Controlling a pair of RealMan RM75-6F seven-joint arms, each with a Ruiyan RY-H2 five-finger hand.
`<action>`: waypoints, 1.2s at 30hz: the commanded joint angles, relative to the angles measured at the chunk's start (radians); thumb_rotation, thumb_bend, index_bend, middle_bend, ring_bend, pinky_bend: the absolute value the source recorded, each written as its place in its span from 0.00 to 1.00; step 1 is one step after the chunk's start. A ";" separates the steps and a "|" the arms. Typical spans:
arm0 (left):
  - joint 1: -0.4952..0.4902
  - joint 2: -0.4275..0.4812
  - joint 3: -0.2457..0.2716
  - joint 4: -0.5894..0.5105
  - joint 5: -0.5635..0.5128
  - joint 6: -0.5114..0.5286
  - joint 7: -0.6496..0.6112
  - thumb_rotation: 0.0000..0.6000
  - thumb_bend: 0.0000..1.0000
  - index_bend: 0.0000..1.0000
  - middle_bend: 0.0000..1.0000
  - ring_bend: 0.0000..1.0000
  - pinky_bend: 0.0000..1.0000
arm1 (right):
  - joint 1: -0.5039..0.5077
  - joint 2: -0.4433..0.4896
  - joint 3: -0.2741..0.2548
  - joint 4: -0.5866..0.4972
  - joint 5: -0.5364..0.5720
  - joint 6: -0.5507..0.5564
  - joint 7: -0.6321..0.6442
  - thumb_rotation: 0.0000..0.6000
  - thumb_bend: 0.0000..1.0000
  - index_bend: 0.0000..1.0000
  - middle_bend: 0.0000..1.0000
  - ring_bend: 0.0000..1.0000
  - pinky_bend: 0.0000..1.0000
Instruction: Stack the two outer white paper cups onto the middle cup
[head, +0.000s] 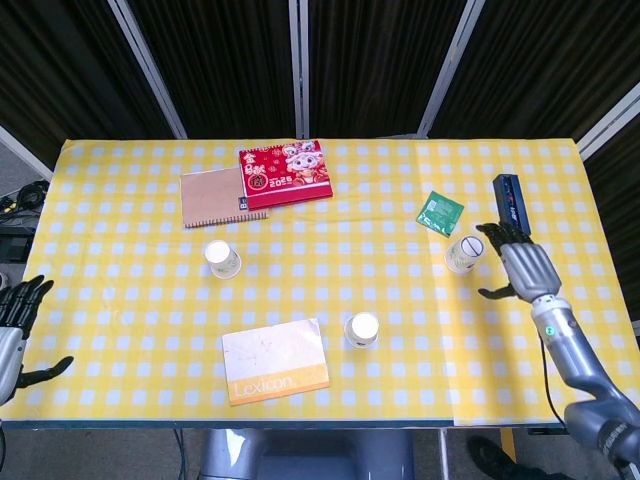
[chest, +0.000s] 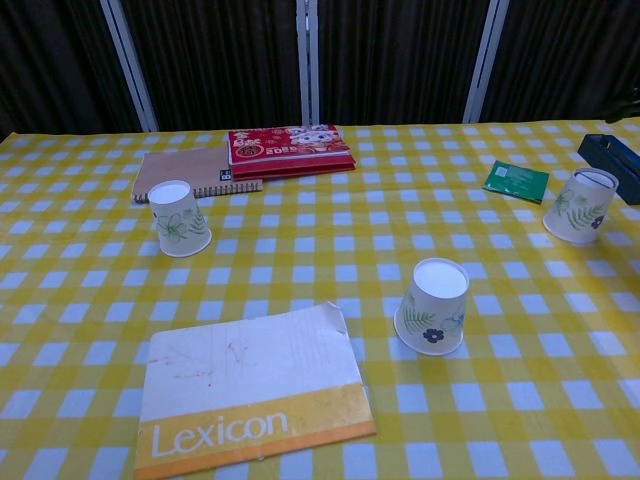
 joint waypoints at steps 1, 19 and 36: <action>-0.005 -0.010 -0.012 -0.005 -0.024 -0.007 0.018 1.00 0.00 0.00 0.00 0.00 0.00 | 0.103 -0.051 0.042 0.111 0.107 -0.131 0.003 1.00 0.06 0.15 0.15 0.07 0.17; -0.032 -0.021 -0.033 0.006 -0.105 -0.062 0.043 1.00 0.00 0.00 0.00 0.00 0.00 | 0.212 -0.129 0.001 0.196 0.299 -0.219 -0.160 1.00 0.16 0.18 0.19 0.10 0.23; -0.037 -0.023 -0.033 0.008 -0.118 -0.070 0.050 1.00 0.00 0.00 0.00 0.00 0.00 | 0.239 -0.165 -0.057 0.256 0.348 -0.240 -0.215 1.00 0.23 0.30 0.33 0.25 0.38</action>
